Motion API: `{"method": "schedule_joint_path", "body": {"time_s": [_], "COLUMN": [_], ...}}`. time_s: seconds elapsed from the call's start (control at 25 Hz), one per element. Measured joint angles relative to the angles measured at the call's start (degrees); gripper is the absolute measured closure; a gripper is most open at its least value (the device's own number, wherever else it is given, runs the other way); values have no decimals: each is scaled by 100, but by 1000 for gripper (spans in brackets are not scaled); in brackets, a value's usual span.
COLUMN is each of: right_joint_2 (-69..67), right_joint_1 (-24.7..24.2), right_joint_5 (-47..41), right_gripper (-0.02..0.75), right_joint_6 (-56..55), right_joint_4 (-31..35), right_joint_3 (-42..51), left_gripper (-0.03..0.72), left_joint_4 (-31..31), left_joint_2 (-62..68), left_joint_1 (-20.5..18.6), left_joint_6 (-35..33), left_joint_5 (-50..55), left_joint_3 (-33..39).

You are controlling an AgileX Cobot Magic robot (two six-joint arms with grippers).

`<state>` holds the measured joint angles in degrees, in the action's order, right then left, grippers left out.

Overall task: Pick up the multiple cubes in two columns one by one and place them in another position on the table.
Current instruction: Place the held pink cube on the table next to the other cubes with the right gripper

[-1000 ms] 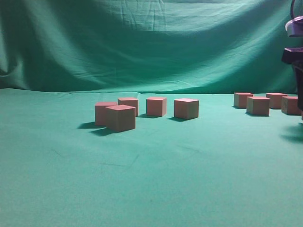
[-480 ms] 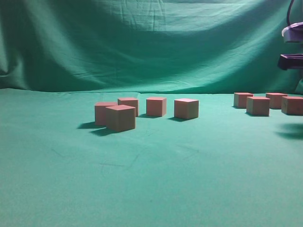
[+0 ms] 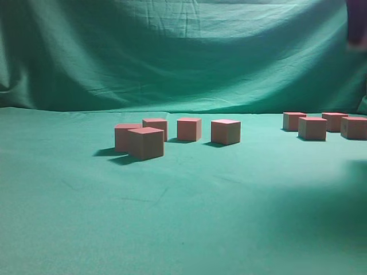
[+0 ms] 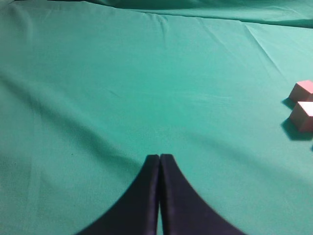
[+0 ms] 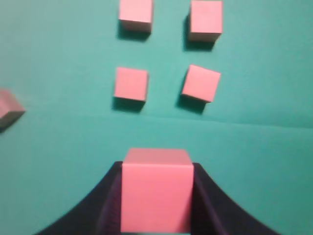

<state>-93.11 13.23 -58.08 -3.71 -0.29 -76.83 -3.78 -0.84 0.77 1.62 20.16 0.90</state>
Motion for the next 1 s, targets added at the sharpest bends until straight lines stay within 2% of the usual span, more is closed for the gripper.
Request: {"method": "schedule_joint_path", "body": {"time_s": [0.16,0.48,0.76,1.0], "right_joint_2": [584,1114,689,-130], "right_joint_1": [566,1774,2937,3324], "right_joint_5": [-327,-244,248,800], "right_gripper": [476,476,476,476], "right_joint_6": [0,121,589,729], "right_joint_4": [0,9,9,9], "right_joint_3": [102,1221,1359,1203], "left_gripper": [688,688,688,688], "left_joint_4": [0,0,0,0], "left_joint_2": [0,0,0,0], "left_joint_1": [0,0,0,0], "left_joint_6": [0,0,0,0], "left_joint_5": [0,0,0,0], "left_joint_3": [0,0,0,0]}}
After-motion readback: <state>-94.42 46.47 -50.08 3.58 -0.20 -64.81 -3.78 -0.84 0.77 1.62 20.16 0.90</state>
